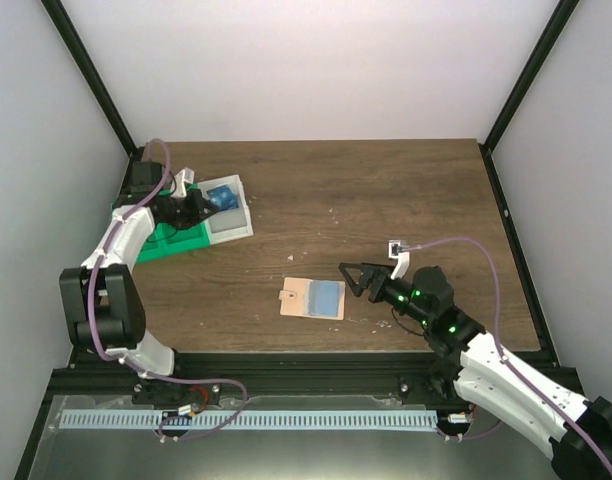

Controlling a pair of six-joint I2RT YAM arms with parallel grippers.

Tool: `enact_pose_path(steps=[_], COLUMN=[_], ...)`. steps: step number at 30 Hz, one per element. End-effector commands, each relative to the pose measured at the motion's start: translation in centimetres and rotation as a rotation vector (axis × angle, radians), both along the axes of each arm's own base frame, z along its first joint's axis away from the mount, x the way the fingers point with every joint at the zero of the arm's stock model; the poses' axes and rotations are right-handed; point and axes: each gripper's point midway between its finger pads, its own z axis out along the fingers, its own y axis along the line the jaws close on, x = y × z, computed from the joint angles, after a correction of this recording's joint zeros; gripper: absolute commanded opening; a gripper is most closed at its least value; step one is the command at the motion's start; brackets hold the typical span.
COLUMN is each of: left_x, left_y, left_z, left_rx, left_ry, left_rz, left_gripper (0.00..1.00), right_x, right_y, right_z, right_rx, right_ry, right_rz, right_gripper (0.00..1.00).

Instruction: Take the credit cards out of the card holder

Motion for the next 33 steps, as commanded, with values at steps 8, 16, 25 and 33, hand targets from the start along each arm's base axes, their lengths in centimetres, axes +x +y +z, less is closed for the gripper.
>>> enact_pose_path(steps=[8, 16, 25, 33], left_x=[4.6, 6.7, 8.0, 9.0], left_y=[2.8, 3.5, 2.7, 2.7], left_z=[-2.6, -4.4, -6.6, -8.7], left_rx=[0.142, 0.163, 0.147, 0.179], left_ry=[0.086, 0.11, 0.134, 0.165], left_rz=[0.031, 0.063, 0.045, 0.038], left_gripper=[0.0, 0.0, 0.0, 0.0], right_x=[0.5, 0.8, 1.1, 1.1], right_y=[-0.3, -0.2, 0.0, 0.3], right_z=[2.1, 2.3, 2.2, 2.2], right_rx=[-0.021, -0.019, -0.005, 0.018], right_ry=[-0.072, -0.061, -0.028, -0.004], right_rz=[-0.026, -0.035, -0.038, -0.032], right_gripper=[1.0, 1.0, 1.0, 1.0])
